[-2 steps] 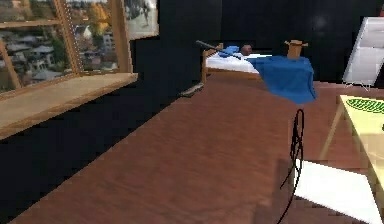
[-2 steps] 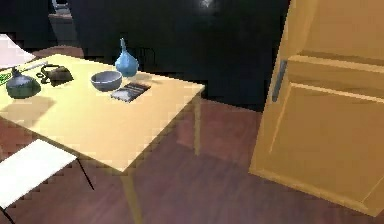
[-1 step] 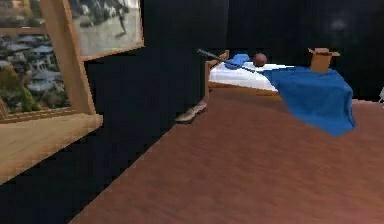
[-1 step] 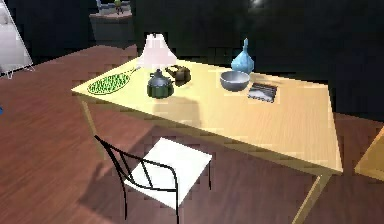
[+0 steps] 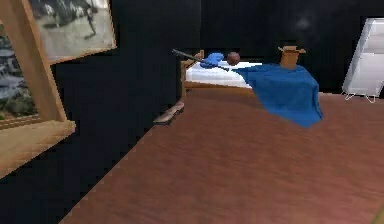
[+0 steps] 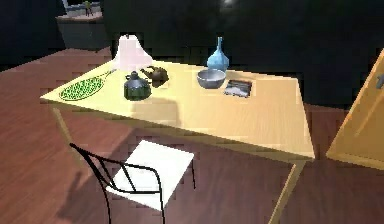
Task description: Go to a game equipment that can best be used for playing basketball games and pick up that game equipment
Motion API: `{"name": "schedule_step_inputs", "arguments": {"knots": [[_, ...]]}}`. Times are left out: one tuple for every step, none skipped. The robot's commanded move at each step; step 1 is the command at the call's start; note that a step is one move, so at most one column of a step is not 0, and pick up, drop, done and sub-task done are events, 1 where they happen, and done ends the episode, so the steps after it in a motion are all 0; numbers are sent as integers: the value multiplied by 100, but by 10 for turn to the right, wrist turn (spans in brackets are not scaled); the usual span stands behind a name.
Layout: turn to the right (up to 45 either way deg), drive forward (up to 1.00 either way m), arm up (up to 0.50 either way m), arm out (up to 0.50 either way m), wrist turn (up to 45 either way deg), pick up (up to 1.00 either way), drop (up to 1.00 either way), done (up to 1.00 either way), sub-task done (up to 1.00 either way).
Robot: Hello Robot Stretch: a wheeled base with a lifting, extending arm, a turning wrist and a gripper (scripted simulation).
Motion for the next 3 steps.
{"name": "schedule_step_inputs", "arguments": {"knots": [[0, 90, 0, 0, 0, 0, 0, 0, 0], [210, 0, 0, 0, 0, 0, 0, 0, 0], [0, 100, 0, 0, 0, 0, 0, 0, 0]]}}
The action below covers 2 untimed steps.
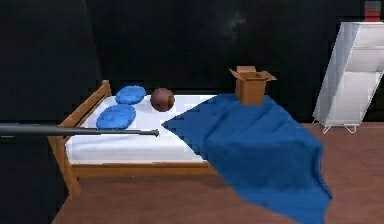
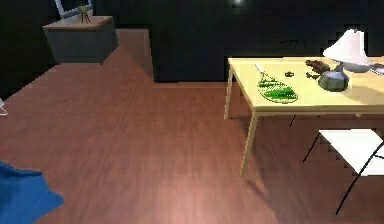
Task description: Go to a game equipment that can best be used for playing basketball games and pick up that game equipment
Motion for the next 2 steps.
{"name": "schedule_step_inputs", "arguments": {"knots": [[30, 0, 0, 0, 0, 0, 0, 0, 0], [0, 50, 0, 0, 0, 0, 0, 0, 0]]}}
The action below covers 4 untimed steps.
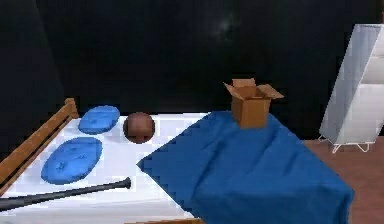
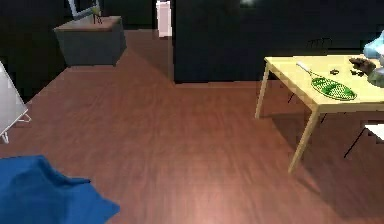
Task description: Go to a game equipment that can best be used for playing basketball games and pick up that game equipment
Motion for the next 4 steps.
{"name": "schedule_step_inputs", "arguments": {"knots": [[-450, 0, 0, 0, 0, 0, 0, 0, 0], [-450, 0, 0, 0, 0, 0, 0, 0, 0], [-150, 0, 0, 0, 0, 0, 0, 0, 0], [450, 0, 0, 0, 0, 0, 0, 0, 0]]}}
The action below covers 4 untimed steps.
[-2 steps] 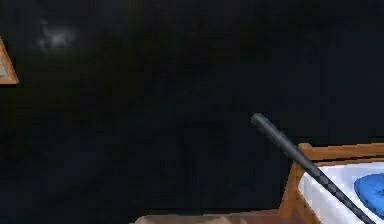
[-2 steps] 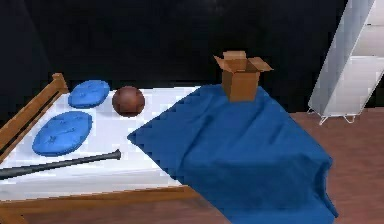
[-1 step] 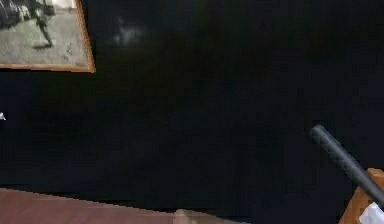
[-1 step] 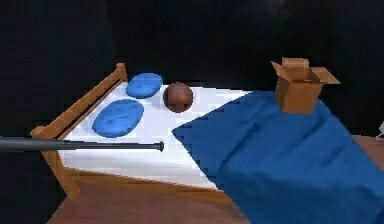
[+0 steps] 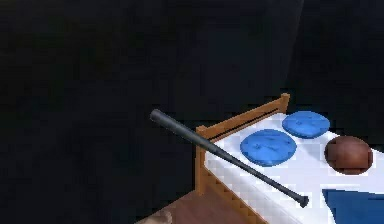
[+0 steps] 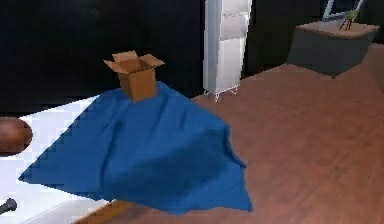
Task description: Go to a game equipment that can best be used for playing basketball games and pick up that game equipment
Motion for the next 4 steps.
{"name": "schedule_step_inputs", "arguments": {"knots": [[270, 0, 0, 0, 0, 0, 0, 0, 0], [0, 65, 0, 0, 0, 0, 0, 0, 0], [-450, 0, 0, 0, 0, 0, 0, 0, 0], [-150, 0, 0, 0, 0, 0, 0, 0, 0]]}}
